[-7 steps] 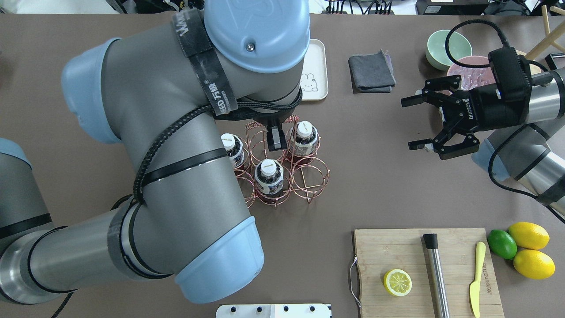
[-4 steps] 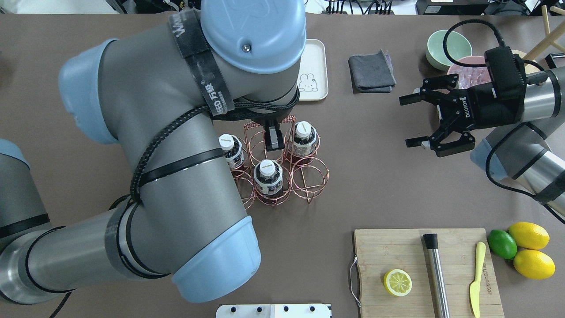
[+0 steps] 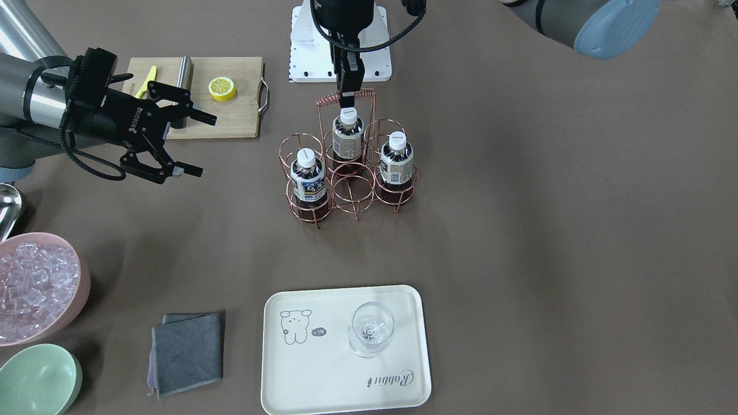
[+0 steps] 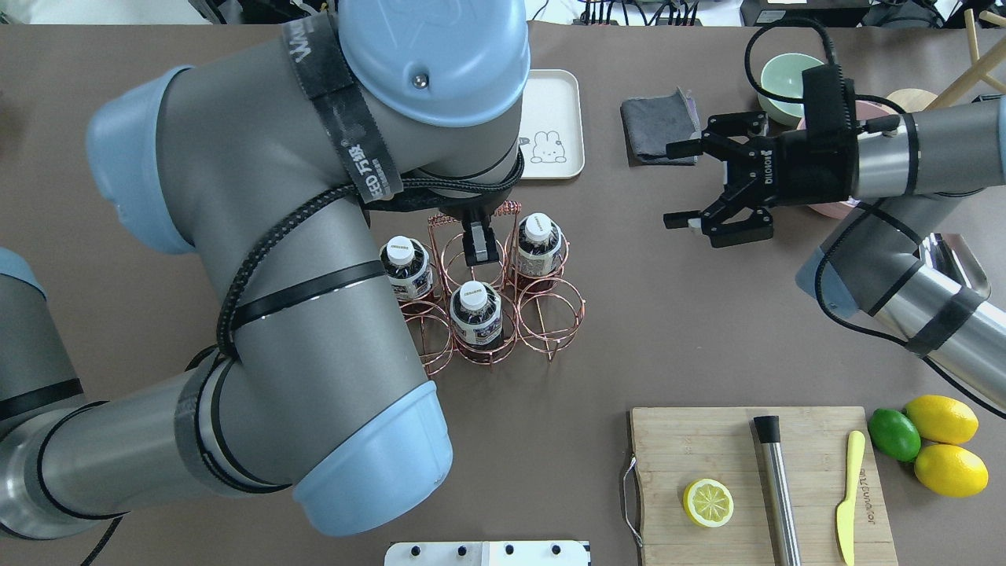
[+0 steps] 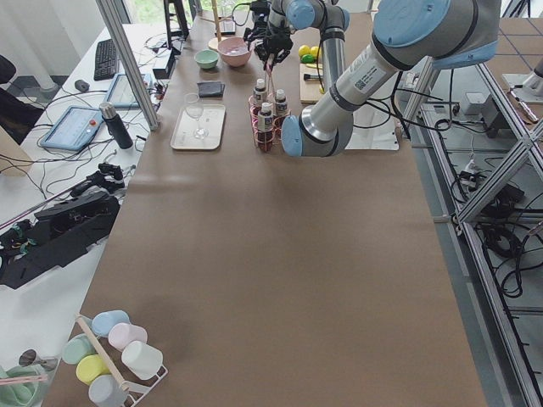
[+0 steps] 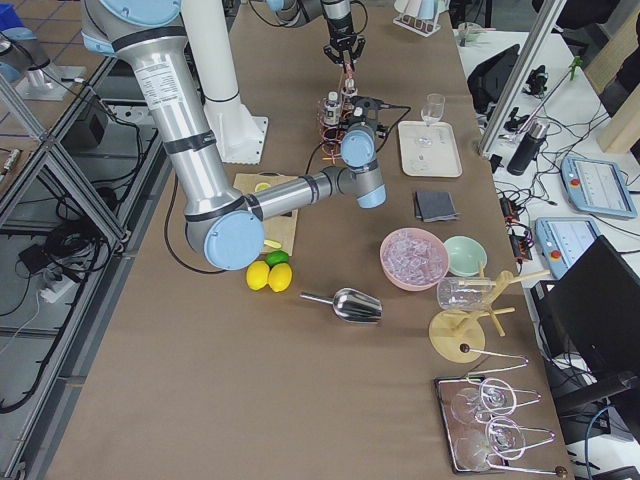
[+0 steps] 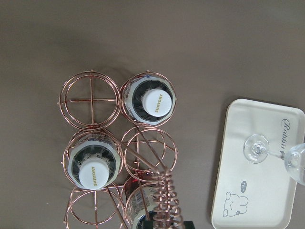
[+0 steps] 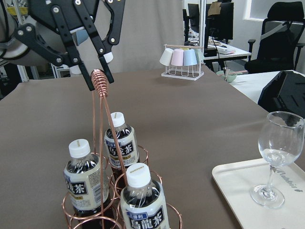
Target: Take tea from basket to plate
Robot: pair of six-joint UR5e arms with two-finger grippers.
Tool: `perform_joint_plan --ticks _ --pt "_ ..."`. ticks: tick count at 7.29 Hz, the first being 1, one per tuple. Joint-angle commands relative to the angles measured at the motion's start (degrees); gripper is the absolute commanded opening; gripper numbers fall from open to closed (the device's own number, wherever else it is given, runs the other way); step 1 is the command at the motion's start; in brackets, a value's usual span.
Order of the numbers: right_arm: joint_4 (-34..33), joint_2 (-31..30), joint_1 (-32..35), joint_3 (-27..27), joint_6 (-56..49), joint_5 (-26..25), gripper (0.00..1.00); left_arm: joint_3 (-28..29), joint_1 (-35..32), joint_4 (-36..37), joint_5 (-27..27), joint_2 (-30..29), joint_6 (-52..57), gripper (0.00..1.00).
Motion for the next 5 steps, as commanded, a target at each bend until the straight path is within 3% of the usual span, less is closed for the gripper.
perform_joint_plan --ticks 1,3,5 --pt "-6.7 4.2 -4.1 0.5 -1.3 -5.6 1.0 -0.1 -0.3 0.0 -0.1 -0.1 0.0 0.0" --pt "-8.9 5.2 -8.7 0.4 -8.8 -8.3 1.0 0.3 -0.4 0.0 -0.1 0.0 0.1 0.0" --pt "-9.3 5.1 -12.5 0.4 -9.4 -11.7 1.0 0.5 -0.4 0.0 -0.1 0.0 0.1 0.0"
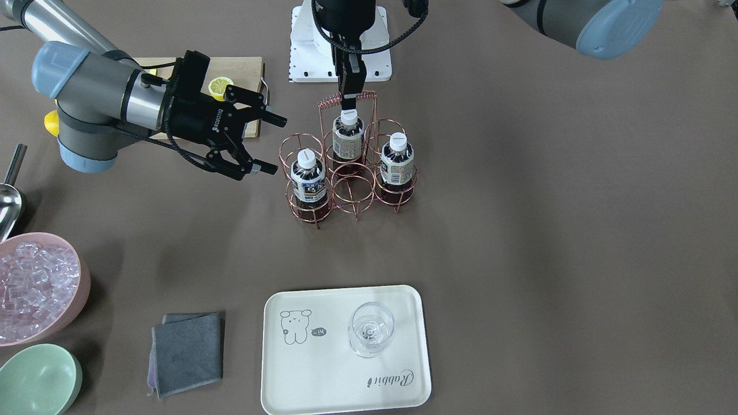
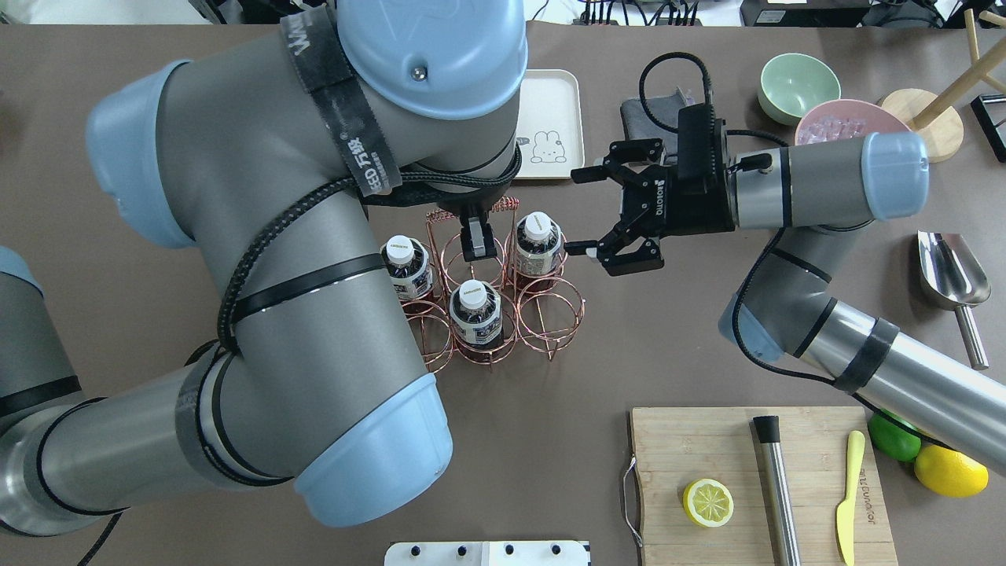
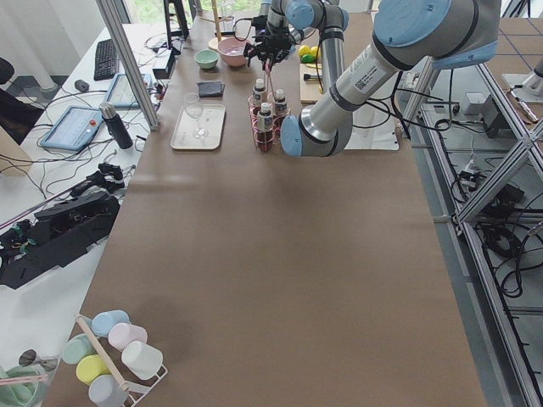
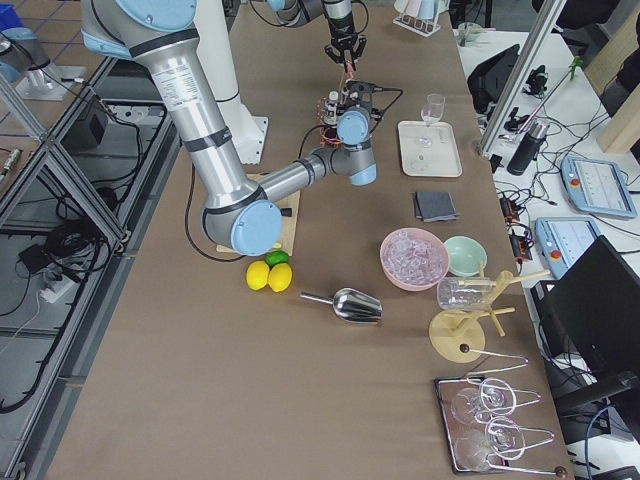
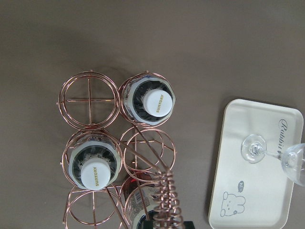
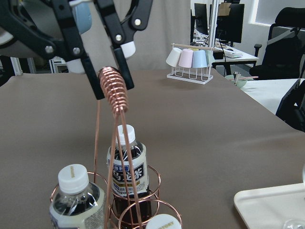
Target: Take tea from basket to plate
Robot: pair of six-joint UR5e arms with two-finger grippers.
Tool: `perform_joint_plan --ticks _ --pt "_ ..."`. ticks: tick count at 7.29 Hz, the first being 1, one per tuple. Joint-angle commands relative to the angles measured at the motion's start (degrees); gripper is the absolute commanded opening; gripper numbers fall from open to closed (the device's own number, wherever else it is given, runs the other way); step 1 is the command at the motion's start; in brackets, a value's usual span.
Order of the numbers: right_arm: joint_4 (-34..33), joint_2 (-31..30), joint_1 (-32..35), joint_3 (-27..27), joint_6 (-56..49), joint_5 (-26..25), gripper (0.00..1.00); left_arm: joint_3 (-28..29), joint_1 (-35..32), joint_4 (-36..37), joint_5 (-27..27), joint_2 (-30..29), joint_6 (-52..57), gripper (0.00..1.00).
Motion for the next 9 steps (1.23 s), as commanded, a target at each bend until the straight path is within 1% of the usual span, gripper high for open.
perform_joint_plan --ticks 1,4,5,7,8,9 --pt "-1.2 0.1 -3.8 -0.4 -3.3 -3.4 1.0 0.2 0.0 0.0 0.1 0.0 0.0 0.0" --pt "-3.2 0.7 -4.9 -0.5 -7.0 -5.4 1.0 0.3 0.2 0.0 0.1 -0.1 0.0 0.0" --pt "-3.9 1.3 -5.4 -0.5 -7.5 -5.5 0.98 0.3 0.3 0.0 0.2 -0.1 0.0 0.0" --pt "-4.0 1.3 -6.2 -0.7 -8.5 -7.1 0.87 0.3 0.4 0.0 0.1 -0.4 0.0 0.0" --pt "-4.0 1.2 -6.3 -0.9 -9.4 -7.2 0.83 0.3 0.3 0.0 0.0 -0.2 0.1 0.0" --pt "-4.0 1.1 -6.3 -1.0 -10.5 -7.2 0.76 0.3 0.1 0.0 0.0 0.0 0.1 0.0"
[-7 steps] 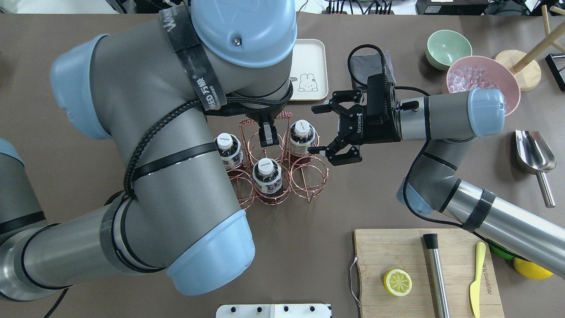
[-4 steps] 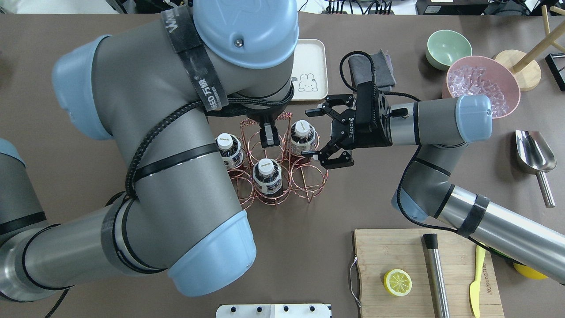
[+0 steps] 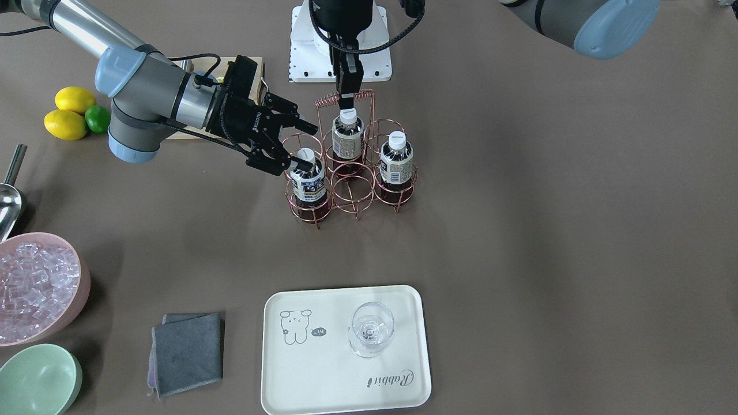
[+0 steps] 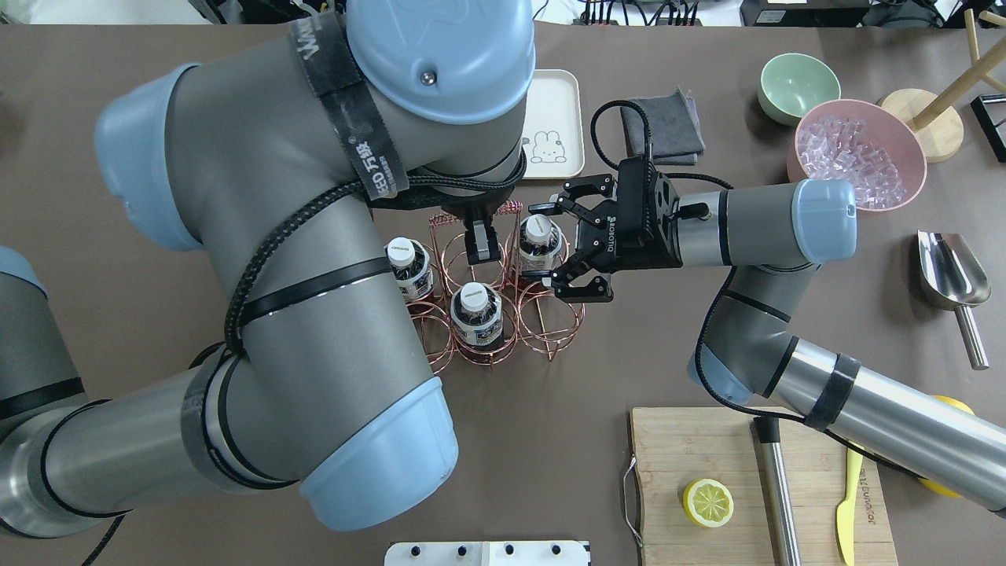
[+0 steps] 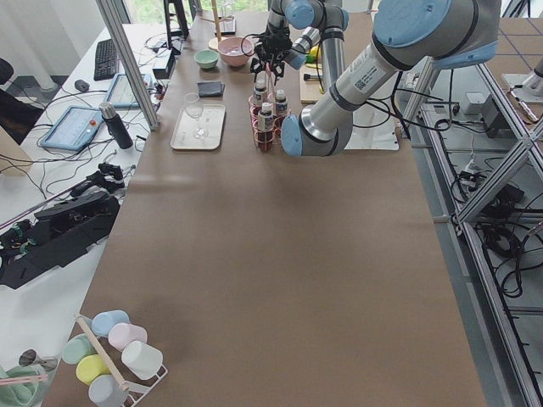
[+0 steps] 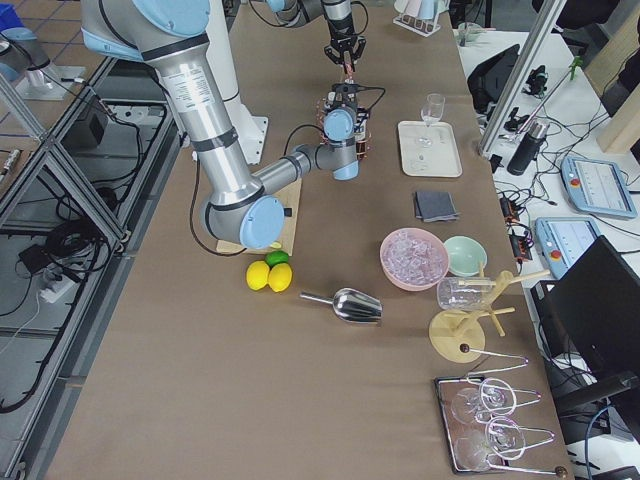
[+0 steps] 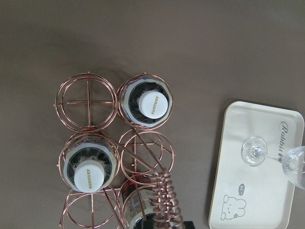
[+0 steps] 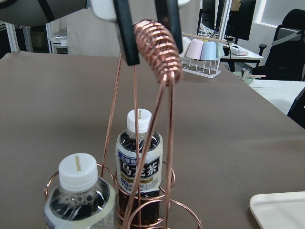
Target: Take tea from basket to plate
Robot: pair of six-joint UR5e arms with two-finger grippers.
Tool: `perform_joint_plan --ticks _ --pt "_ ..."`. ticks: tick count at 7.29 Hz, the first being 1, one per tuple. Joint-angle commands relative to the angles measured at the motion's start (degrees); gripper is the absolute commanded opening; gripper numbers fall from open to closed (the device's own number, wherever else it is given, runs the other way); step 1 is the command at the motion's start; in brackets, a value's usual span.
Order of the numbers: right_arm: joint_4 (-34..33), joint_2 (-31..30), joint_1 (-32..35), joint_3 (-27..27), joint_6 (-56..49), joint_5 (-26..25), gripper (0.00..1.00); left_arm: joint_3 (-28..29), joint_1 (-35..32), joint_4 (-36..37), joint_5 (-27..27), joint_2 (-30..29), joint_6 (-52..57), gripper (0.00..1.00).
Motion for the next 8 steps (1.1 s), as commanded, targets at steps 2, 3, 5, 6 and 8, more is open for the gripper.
perform_joint_plan --ticks 2,3,5,6,8 --pt "0.0 -0.4 0.6 -0.2 -1.7 -0.2 0.37 0.2 -0.4 0.1 -0.1 0.4 0.2 0.0" --pt "-1.0 -0.4 1.3 -0.2 -1.7 -0.1 0.06 0.2 -0.5 0.1 -0.1 0.5 0.3 0.0" --pt "-1.9 -0.1 2.5 0.1 -1.7 0.2 0.0 0.1 -0.4 0.1 -0.2 1.0 0.2 0.0" --pt "-1.9 -0.1 3.2 0.5 -1.6 0.5 0.0 0.1 -0.4 0.1 -0.2 1.1 0.3 0.0" --pt "-3.9 0.1 5.0 2.9 -0.5 1.5 0.0 0.2 -0.4 0.2 -0.2 1.0 0.2 0.0"
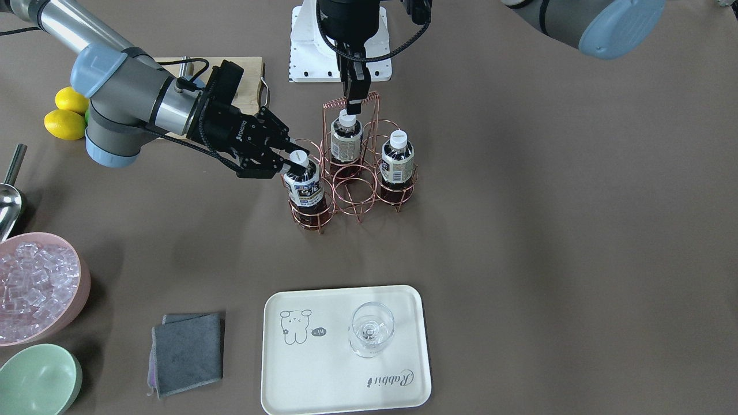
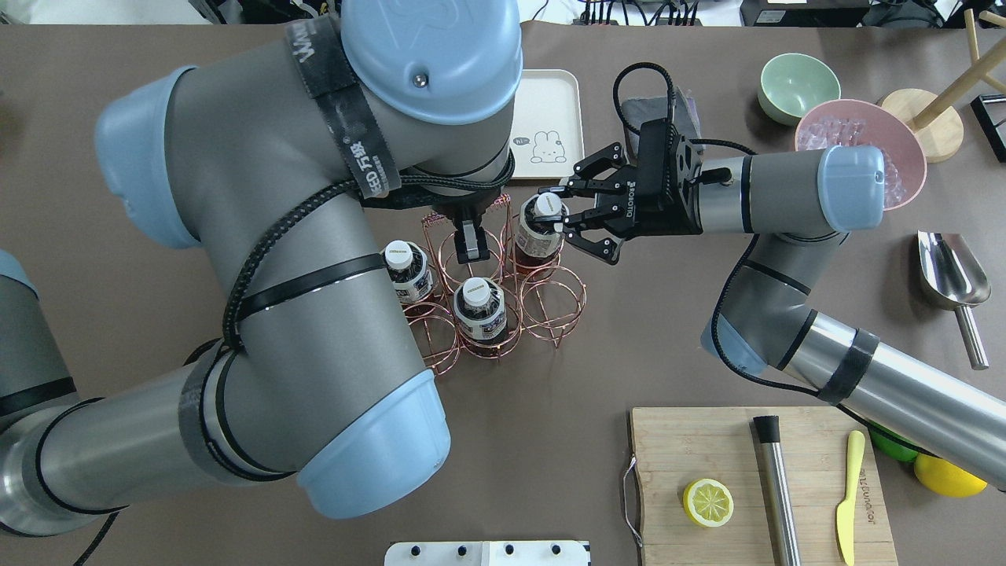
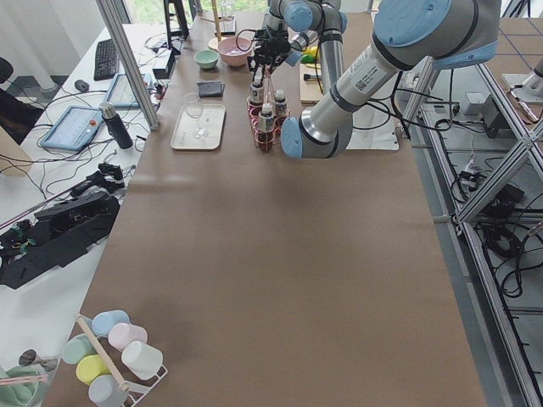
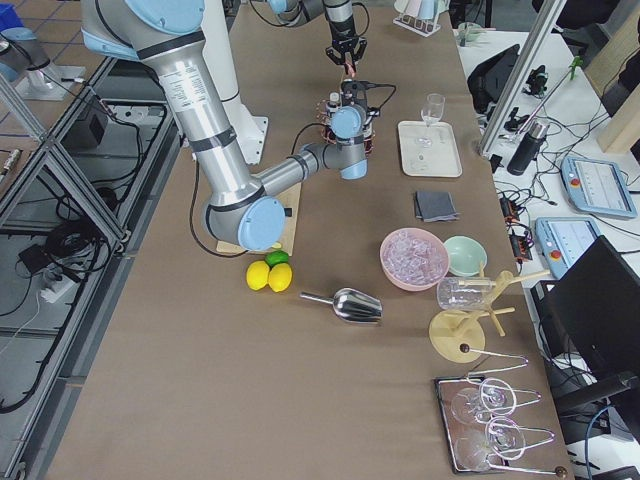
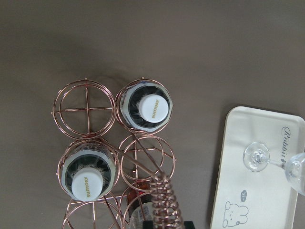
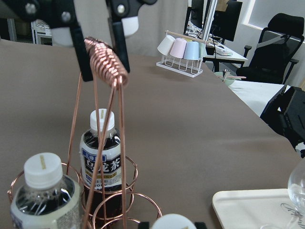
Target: Take tea from basket to plate
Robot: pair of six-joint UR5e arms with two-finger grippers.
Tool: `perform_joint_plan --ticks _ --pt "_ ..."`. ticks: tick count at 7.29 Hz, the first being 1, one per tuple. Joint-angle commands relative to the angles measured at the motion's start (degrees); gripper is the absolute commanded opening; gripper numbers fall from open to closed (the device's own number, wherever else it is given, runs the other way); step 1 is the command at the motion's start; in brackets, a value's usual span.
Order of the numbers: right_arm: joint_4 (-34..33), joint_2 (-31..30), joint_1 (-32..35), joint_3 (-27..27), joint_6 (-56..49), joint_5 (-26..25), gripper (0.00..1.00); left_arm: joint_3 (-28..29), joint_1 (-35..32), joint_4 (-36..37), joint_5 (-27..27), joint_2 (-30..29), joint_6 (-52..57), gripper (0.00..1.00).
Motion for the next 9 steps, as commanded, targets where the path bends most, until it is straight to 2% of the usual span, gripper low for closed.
perform_joint_plan --ticks 1,4,5,6,7,9 --pt "-5.0 -0.1 1.7 5.5 1.8 0.9 0.0 0.1 0.1 0.1 -0.1 0.0 0.0 0.0" --pt "-14.4 1.2 5.4 13.4 10.4 1.3 0.0 0.3 0.2 0.2 -0.1 0.0 0.0 0.0" --pt "-16.7 2.9 8.6 13.6 12.2 4.9 0.0 0.3 0.3 0.2 -0.1 0.0 0.0 0.0" --pt "-19.7 4.9 12.5 13.4 12.3 6.5 0.0 0.3 0.3 0.2 -0.1 0.0 0.0 0.0" --pt "-21.0 6.2 16.0 12.5 12.2 6.4 0.0 0.2 0.2 0.3 -0.1 0.0 0.0 0.0" --pt "-21.0 7.1 21.4 7.2 11.6 5.9 0.0 -1.7 -3.3 1.1 -1.6 -0.1 0.2 0.0"
